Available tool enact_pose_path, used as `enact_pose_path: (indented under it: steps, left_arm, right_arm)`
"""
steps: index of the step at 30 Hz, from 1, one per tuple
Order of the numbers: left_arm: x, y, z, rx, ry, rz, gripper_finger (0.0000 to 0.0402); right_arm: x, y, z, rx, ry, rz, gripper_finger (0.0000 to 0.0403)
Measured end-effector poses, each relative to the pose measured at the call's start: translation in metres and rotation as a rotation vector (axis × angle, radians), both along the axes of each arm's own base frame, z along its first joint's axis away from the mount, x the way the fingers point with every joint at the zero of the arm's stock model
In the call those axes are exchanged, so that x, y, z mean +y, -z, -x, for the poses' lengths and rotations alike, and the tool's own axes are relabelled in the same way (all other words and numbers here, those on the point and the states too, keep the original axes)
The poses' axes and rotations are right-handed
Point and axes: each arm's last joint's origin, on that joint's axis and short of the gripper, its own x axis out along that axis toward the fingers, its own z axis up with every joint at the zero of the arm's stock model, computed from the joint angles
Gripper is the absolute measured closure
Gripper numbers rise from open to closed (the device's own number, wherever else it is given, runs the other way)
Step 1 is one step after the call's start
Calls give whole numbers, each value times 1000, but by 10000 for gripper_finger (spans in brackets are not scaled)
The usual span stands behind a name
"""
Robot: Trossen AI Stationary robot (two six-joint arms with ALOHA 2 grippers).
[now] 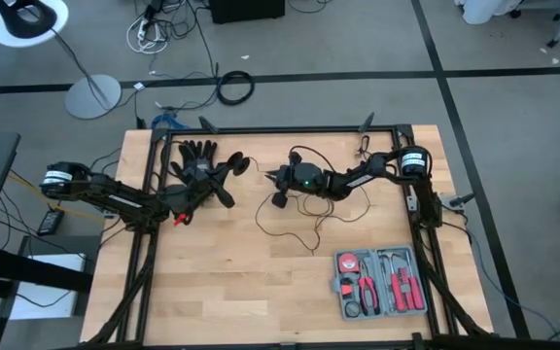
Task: Coil cords
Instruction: Coil the black wire
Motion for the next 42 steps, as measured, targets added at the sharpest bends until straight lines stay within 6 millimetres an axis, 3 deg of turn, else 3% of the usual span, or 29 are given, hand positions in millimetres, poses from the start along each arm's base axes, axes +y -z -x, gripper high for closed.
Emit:
enact_pose_path:
  steps: [3, 12, 17, 21, 25, 30, 36, 42]
  left_arm:
    - [0, 0, 0, 1, 0, 0, 401]
    - [0, 0, 0, -16, 7, 16, 401]
    - [0, 0, -1, -18, 9, 18, 401]
    - [0, 1, -1, -18, 2, 22, 401]
    - [1, 2, 0, 9, -47, 17, 401]
    - [2, 13, 1, 137, -106, 3, 401]
    - [2, 30, 2, 289, -107, 7, 401]
    - [0, 41, 0, 357, 4, 46, 401]
  right_arm:
    - [5, 1, -1, 7, -12, -3, 394]
    - [15, -2, -14, 76, -69, -85, 400]
    - [21, 2, -47, 60, -159, -130, 401]
    - [33, 10, -75, 144, -250, -120, 401]
    - [43, 4, -98, 146, -338, -82, 402]
    - [54, -7, -103, 203, -408, 9, 402]
    - [53, -32, -99, 221, -420, 85, 403]
    - [48, -49, -91, 264, -401, 121, 403]
